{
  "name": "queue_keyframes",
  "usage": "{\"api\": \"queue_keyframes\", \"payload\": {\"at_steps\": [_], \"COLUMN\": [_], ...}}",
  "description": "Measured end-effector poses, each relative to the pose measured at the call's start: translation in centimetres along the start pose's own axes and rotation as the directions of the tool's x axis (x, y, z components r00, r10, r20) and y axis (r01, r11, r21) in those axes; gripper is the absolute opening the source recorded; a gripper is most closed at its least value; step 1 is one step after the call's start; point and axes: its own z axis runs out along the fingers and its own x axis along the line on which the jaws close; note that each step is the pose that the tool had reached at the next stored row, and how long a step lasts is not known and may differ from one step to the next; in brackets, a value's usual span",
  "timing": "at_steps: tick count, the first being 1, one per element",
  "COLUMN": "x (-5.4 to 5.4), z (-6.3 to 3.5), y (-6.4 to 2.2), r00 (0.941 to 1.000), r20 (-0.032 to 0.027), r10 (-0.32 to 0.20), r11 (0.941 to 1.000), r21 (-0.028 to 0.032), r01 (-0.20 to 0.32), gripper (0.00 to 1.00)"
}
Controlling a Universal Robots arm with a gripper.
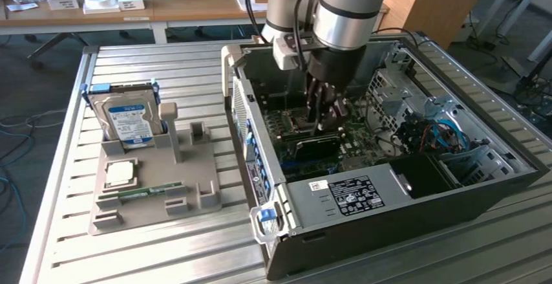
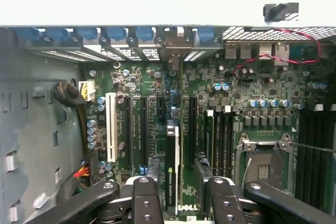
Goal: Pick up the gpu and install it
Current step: 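Insert the gpu into the slot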
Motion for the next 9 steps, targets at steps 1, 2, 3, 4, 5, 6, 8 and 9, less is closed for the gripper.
{"api": "queue_keyframes", "payload": {"at_steps": [1, 2, 3, 4, 5, 6, 8, 9], "x": [0.0, 0.0, 0.0, 0.0, 0.0, -0.01, -0.01, -0.01], "z": [-0.14, -0.24, -0.34, -0.41, -0.49, -0.55, -0.63, -0.65], "y": [0.0, 0.0, -0.01, -0.01, -0.01, -0.01, -0.01, -0.01], "r00": [1.0, 1.0, 1.0, 1.0, 1.0, 1.0, 1.0, 1.0], "r20": [0.0001, 0.0001, 0.0, 0.0001, 0.0, 0.0, 0.0001, 0.0003], "r10": [0.0, 0.0, 0.0, 0.0, 0.0, 0.0, 0.0, 0.0], "r11": [1.0, 1.0, 1.0, 1.0, 1.0, 1.0, 1.0, 1.0], "r21": [0.0, 0.0, 0.0, 0.0, 0.0, -0.0001, 0.0, 0.0001], "r01": [0.0, 0.0, 0.0, 0.0, 0.0, 0.0, 0.0, 0.0], "gripper": [0.4, 0.4, 0.4, 0.4, 0.4, 0.4, 0.4, 0.4]}}
